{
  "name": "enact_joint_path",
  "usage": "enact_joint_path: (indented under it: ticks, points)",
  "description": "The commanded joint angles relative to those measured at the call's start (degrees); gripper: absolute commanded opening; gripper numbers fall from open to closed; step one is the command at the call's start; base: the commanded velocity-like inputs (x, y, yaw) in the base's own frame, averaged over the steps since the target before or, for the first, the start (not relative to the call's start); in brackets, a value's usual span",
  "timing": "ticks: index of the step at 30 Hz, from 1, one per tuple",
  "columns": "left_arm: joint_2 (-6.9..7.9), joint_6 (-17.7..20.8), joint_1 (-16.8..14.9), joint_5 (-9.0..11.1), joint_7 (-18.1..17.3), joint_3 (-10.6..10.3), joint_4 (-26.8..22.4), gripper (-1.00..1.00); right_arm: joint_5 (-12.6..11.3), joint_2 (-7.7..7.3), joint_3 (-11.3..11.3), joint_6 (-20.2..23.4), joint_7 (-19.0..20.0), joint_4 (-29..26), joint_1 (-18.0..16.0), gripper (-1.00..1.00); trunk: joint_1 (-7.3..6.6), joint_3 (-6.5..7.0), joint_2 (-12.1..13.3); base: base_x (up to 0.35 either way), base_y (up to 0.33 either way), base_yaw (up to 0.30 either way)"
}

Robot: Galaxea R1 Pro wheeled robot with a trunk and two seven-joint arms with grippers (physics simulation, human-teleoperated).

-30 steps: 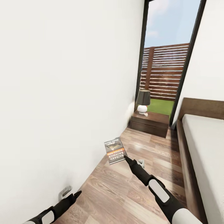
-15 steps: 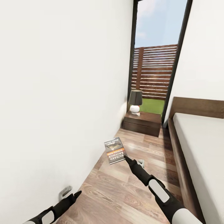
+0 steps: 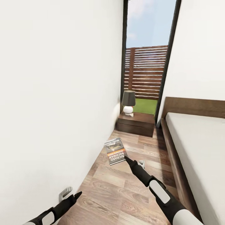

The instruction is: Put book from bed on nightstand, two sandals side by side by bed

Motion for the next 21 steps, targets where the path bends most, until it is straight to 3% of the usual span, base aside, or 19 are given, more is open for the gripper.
enact_joint_path:
  ticks: [1, 21]
  points:
    - [0.01, -0.1, 0.0, -0.3, -0.2, 0.5, 0.1, 1.0, -0.7, -0.05, 0.2, 0.3, 0.1, 0.0, -0.1, -1.0, 0.01, -0.06, 0.0, 0.17, 0.008, -0.17]
    - [-0.07, -0.1, 0.0, -0.3, -0.2, 0.5, 0.1, 1.0, -0.7, -0.05, 0.2, 0.3, 0.1, 0.0, -0.1, -1.0, 0.01, -0.06, 0.0, 0.166, 0.001, -0.17]
